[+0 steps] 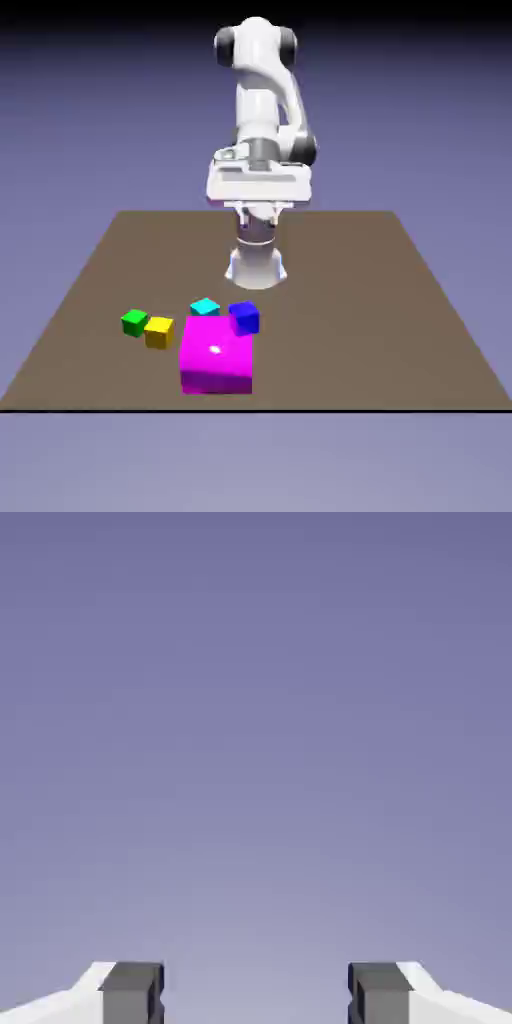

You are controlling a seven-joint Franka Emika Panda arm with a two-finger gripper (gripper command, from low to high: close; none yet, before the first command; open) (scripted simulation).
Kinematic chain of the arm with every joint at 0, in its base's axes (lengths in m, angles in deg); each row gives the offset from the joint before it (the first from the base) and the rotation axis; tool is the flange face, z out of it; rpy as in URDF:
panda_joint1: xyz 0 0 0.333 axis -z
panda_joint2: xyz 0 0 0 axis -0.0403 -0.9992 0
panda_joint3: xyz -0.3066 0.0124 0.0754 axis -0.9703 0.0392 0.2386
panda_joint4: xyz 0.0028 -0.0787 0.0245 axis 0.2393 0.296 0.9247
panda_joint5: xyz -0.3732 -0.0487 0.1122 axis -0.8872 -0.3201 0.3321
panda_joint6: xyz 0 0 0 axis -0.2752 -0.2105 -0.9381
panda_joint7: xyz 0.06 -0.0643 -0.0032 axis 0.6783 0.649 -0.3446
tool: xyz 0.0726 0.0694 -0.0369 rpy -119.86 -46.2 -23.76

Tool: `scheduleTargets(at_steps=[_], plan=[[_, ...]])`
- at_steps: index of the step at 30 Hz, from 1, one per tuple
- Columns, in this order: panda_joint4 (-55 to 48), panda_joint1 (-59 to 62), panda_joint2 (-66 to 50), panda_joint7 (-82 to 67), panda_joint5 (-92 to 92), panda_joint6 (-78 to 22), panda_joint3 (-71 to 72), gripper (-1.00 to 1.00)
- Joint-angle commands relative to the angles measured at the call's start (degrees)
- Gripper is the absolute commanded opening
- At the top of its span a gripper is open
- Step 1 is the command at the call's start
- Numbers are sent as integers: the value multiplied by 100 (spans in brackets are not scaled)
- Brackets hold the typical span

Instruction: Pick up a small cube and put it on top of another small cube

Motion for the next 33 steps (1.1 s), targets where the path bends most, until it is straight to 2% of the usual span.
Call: scheduleTargets(at_steps=[1,25,27,30,31,33], plan=[[-111,125,-208,72,160,-235,-78,0],[-2760,3116,-5191,1794,3983,-5871,-1938,0],[-2829,3195,-5323,1840,4084,-6020,-1987,0],[-2652,3095,-5929,1406,4762,-5369,-1596,0],[-2652,3095,-5929,1406,4762,-5368,-1596,-100],[-2713,3130,-5722,1554,4530,-5591,-1730,-100]])
